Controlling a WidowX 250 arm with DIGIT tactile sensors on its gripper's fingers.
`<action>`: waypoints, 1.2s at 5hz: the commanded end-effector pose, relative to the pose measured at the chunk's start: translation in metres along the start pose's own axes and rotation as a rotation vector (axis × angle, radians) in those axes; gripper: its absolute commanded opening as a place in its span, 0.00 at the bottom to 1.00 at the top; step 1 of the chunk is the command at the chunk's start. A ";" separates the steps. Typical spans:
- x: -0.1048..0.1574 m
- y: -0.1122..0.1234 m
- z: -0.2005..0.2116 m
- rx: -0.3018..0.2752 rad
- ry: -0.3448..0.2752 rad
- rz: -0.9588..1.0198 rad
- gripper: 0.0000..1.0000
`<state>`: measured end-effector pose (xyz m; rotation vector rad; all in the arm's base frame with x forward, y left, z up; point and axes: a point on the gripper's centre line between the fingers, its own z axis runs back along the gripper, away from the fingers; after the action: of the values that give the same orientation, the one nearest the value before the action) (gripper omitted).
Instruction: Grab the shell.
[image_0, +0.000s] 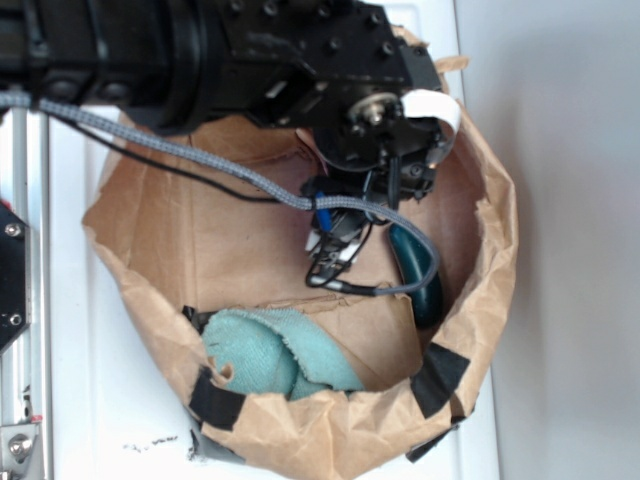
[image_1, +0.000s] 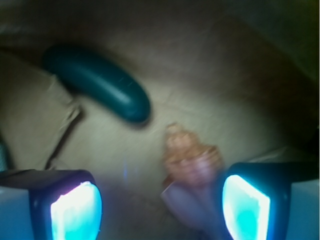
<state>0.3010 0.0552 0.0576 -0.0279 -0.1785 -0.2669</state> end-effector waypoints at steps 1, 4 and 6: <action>0.013 -0.005 -0.029 0.151 -0.026 -0.040 1.00; 0.002 -0.011 -0.034 0.219 -0.051 -0.011 0.00; -0.011 -0.017 0.033 0.024 -0.044 -0.024 0.00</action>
<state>0.2679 0.0370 0.0704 -0.0440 -0.1507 -0.2897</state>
